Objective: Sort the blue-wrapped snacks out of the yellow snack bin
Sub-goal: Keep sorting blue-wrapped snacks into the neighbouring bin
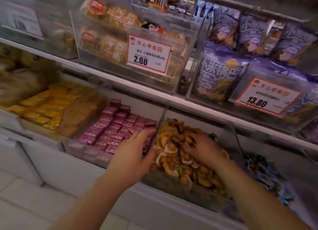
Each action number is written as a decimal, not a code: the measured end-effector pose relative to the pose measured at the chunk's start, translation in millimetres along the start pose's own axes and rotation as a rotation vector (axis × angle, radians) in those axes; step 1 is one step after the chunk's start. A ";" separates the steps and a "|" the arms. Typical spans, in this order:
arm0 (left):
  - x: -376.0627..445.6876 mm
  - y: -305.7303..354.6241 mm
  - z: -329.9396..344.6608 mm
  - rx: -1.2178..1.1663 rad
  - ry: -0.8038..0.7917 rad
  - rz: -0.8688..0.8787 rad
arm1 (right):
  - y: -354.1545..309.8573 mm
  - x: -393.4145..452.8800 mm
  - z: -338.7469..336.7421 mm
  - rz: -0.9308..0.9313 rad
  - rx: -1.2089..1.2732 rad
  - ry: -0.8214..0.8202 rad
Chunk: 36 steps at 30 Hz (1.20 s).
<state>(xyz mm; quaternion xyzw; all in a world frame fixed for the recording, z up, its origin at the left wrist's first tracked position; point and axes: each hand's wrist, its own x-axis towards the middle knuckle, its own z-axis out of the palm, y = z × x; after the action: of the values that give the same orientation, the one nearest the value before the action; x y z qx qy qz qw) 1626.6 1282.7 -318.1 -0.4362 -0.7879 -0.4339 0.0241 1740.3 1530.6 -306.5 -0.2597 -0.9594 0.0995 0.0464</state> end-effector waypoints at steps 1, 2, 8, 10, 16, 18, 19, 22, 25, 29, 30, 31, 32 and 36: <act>3.7 -2.2 -0.3 -0.017 0.008 -0.010 | 7.4 3.1 -3.6 0.033 -0.039 -0.018; 7.8 -4.0 0.4 -0.037 0.021 -0.025 | 12.3 5.3 -7.6 0.068 -0.089 -0.042; 22.8 -0.8 10.0 -0.090 0.026 -0.064 | -11.1 -1.8 -25.9 0.086 -0.038 0.053; 26.5 -0.8 12.0 -0.117 0.042 -0.072 | -42.8 -6.1 -18.0 -0.134 0.027 0.163; 26.5 -1.8 13.2 -0.156 0.064 -0.097 | -75.6 4.9 22.9 -0.249 -0.080 -0.037; 25.8 -2.7 12.8 -0.150 0.072 -0.112 | -56.9 9.5 15.9 -0.203 -0.198 -0.100; 25.9 -3.2 12.3 -0.145 0.076 -0.119 | -47.1 10.8 9.6 -0.177 -0.241 -0.136; 26.2 -3.8 11.5 -0.133 0.071 -0.125 | -14.6 8.6 -9.9 -0.076 -0.301 -0.195; 26.9 -5.4 10.3 -0.144 0.069 -0.125 | 1.0 2.6 -22.3 -0.035 -0.393 -0.284; 28.2 -6.2 11.7 -0.146 0.069 -0.111 | -27.8 1.0 -28.2 -0.075 -0.351 -0.195; 28.2 -5.5 12.2 -0.149 0.072 -0.107 | -39.4 4.9 -27.3 -0.127 -0.319 -0.085; 28.2 -4.6 12.6 -0.153 0.079 -0.103 | -50.9 11.5 -25.1 -0.184 -0.287 0.024; 28.0 -3.5 13.0 -0.161 0.085 -0.098 | -61.9 19.6 -21.5 -0.225 -0.257 0.086; 26.2 0.0 12.1 -0.181 0.085 -0.089 | -75.0 48.7 9.3 -0.111 -0.229 -0.153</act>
<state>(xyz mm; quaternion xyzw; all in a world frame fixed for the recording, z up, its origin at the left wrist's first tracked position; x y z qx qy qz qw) 1614.5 1308.7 -314.7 -0.3822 -0.7624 -0.5222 -0.0014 1660.4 1490.4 -297.5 -0.2015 -0.9781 0.0064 -0.0513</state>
